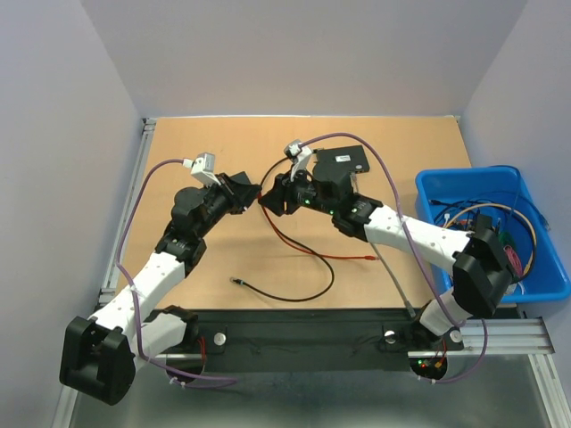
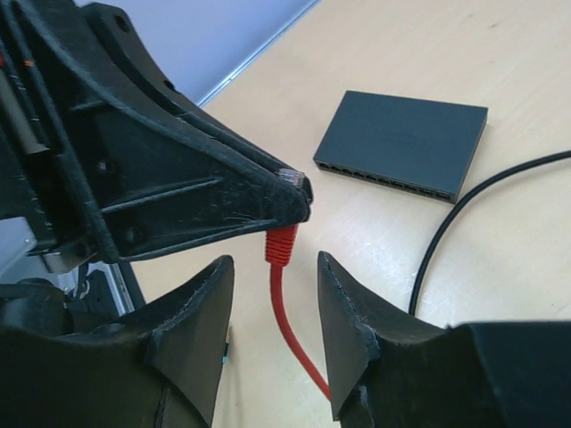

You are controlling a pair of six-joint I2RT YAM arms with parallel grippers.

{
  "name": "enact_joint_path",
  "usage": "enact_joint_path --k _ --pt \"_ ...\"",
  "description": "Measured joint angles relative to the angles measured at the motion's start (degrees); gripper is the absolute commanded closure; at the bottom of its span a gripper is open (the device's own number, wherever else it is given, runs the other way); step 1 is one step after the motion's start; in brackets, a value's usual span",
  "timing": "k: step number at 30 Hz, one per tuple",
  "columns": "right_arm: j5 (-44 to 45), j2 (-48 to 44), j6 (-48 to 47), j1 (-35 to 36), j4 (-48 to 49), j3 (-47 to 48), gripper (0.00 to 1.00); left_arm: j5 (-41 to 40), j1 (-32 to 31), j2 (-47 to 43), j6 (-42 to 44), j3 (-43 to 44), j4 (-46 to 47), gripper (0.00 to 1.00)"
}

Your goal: Insert the plug into the switch port

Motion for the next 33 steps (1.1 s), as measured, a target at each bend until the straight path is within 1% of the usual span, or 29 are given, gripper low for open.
enact_joint_path --k 8,20,22,26,27,29,30,32,33 --pt "1.9 1.6 -0.6 0.2 -1.9 0.5 0.58 -0.2 -0.1 0.0 0.0 0.0 0.0 1.0" --pt "2.8 4.6 -0.6 1.3 -2.6 4.3 0.6 -0.6 -0.1 0.0 0.0 0.0 0.5 1.0" --pt "3.1 5.1 -0.6 1.6 -2.6 4.3 0.62 -0.6 -0.1 0.0 -0.1 0.0 0.5 1.0" --pt "4.0 5.3 -0.5 1.7 -2.9 4.3 0.71 -0.7 -0.2 -0.2 0.0 0.0 0.5 1.0" --pt "4.3 5.3 -0.5 1.7 -2.9 4.3 0.71 -0.7 -0.2 -0.2 0.0 0.0 0.5 1.0" --pt "4.7 5.3 -0.5 1.9 -2.9 4.3 0.7 -0.8 -0.2 -0.2 0.0 0.0 0.5 1.0" --pt "5.2 5.3 -0.5 2.1 -2.9 4.3 0.67 -0.8 -0.2 -0.2 0.0 0.0 0.5 1.0" --pt "5.7 5.3 -0.5 2.1 -2.9 4.3 0.58 -0.9 -0.3 -0.2 -0.1 0.0 0.5 1.0" --pt "6.0 5.3 -0.5 2.1 -2.9 4.3 0.57 -0.9 -0.3 -0.2 -0.1 0.0 0.5 1.0"
